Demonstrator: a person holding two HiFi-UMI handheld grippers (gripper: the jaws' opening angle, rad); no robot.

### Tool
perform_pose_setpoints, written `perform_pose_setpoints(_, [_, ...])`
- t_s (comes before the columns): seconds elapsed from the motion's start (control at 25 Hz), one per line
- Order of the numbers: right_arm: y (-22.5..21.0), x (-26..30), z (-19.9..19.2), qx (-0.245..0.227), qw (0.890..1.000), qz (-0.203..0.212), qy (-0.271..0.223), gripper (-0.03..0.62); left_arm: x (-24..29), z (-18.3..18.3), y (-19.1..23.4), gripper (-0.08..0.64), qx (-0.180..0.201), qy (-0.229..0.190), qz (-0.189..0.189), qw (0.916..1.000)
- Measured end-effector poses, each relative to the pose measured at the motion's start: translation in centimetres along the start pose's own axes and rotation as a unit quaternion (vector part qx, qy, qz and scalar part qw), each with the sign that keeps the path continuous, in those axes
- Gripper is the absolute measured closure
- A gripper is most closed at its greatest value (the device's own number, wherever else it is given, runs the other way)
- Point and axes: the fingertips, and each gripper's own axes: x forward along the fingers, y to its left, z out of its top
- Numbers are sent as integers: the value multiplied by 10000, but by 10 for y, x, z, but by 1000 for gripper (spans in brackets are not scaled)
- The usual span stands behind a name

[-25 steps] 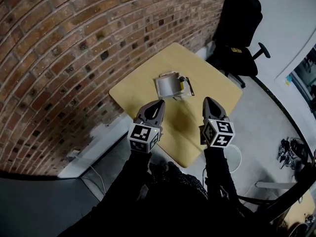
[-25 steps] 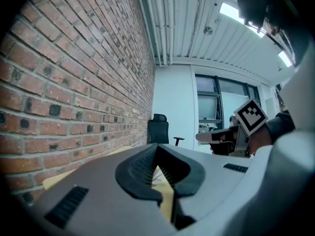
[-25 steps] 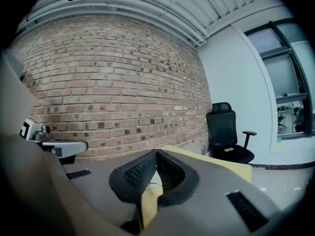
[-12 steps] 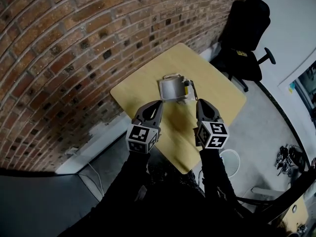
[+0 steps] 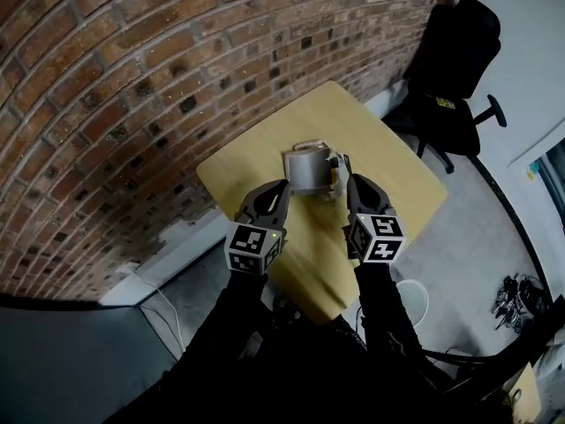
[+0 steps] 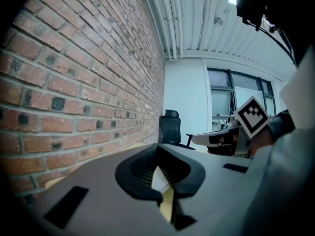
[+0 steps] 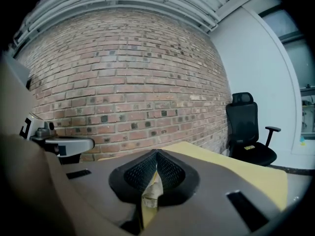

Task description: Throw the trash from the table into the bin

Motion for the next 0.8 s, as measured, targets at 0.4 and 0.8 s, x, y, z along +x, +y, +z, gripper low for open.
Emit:
perform_pose_setpoints(0.4, [-13,32,-4,175,9997,135,134,556,20,-1,8,554,-8,108,110,9999])
perform_pose_setpoints(0.8, [-5,62,-22,392,9968,535,442,360,29,-4,19,554,-31,157,278,9995])
